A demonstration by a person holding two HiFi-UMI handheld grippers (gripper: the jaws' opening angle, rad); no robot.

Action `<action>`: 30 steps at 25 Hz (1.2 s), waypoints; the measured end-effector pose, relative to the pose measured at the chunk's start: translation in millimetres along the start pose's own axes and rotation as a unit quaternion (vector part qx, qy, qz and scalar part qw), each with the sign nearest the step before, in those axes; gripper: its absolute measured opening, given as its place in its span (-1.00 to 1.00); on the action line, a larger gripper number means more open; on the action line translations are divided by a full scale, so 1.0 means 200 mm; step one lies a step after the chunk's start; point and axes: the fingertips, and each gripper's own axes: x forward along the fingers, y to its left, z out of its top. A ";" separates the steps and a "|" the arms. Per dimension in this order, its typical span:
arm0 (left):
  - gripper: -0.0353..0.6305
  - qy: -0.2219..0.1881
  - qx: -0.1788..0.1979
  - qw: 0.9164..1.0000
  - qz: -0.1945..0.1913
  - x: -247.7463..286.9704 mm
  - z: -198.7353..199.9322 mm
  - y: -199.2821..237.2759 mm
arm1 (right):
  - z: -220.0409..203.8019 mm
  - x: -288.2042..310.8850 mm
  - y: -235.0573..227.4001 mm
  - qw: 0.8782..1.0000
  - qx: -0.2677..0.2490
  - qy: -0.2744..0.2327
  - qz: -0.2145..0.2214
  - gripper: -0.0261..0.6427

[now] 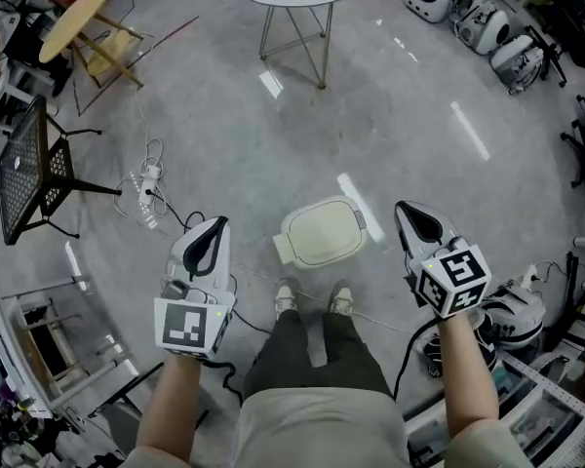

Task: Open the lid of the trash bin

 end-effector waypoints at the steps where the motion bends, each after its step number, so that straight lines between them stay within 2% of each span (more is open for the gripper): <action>1: -0.89 0.008 -0.002 1.000 -0.001 0.04 -0.07 0.00 | -0.07 0.06 -0.03 1.000 0.011 0.009 0.000 -0.91; 9: -0.89 0.076 -0.065 0.995 -0.005 0.32 -0.70 -0.01 | -0.75 0.50 -0.30 0.994 0.061 0.090 -0.018 -0.91; 19: -0.89 0.143 -0.089 0.986 -0.008 0.60 -1.44 -0.07 | -1.61 0.91 -0.46 0.979 0.056 0.195 -0.002 -0.91; 24: -0.89 0.164 -0.110 0.980 -0.004 0.66 -1.69 -0.07 | -1.89 1.02 -0.51 0.971 0.064 0.231 -0.001 -0.91; 27: -0.89 0.169 -0.114 0.979 -0.001 0.67 -1.77 -0.07 | -2.00 1.05 -0.53 0.966 0.058 0.254 -0.002 -0.91; 30: -0.89 0.172 -0.113 0.979 0.001 0.65 -1.81 -0.06 | -2.05 1.06 -0.54 0.966 0.044 0.254 0.004 -0.91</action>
